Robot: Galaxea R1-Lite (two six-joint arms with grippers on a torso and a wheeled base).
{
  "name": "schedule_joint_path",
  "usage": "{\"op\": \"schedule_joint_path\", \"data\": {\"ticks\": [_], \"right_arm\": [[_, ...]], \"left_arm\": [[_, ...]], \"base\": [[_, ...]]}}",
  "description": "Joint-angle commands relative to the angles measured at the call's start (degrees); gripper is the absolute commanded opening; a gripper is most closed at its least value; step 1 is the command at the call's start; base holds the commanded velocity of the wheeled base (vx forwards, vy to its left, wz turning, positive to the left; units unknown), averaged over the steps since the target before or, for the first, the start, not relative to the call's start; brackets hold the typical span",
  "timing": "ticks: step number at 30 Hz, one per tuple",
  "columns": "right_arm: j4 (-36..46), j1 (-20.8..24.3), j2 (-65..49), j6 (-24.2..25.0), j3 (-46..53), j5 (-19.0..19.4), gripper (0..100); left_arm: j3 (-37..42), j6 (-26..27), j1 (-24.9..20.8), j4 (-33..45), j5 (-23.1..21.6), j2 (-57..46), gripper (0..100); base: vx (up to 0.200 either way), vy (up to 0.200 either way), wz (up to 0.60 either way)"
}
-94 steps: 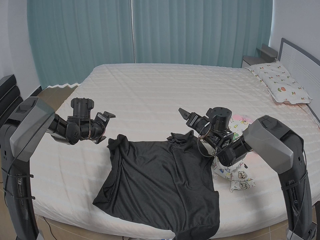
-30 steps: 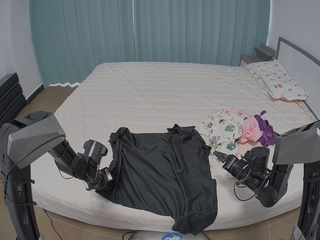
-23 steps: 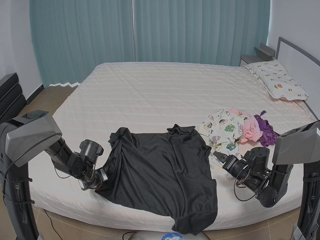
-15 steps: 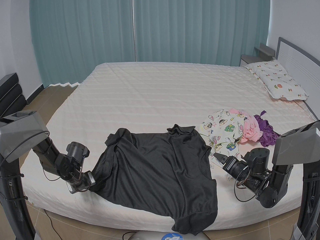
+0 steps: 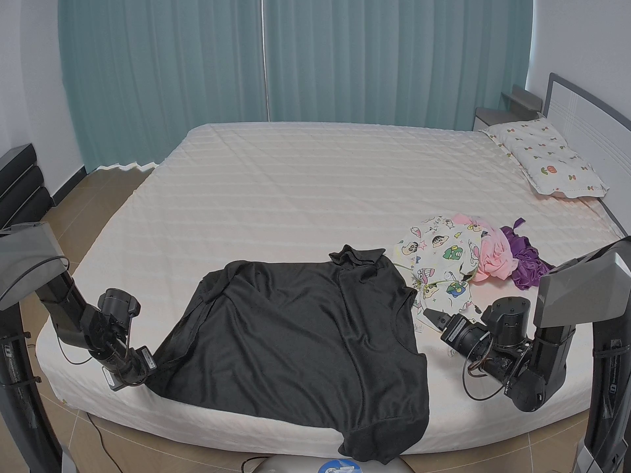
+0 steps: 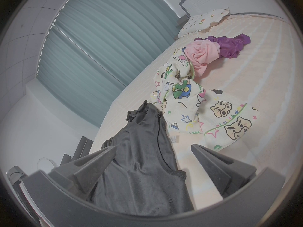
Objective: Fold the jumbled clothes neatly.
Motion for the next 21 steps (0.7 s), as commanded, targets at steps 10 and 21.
{"op": "schedule_joint_path", "data": {"ticks": [10, 21], "right_arm": [[-0.82, 2.36, 10.28, -5.07, 1.27, 4.0, 100], [3.57, 2.28, 10.28, -9.82, 0.3, 9.8, 0]], "left_arm": [[3.15, 2.06, 4.7, 0.05, -2.68, -1.12, 0], [3.94, 2.32, 5.14, 0.05, -2.95, -1.03, 0]], "base": [[0.0, 0.0, 0.0], [0.0, 0.0, 0.0]]}}
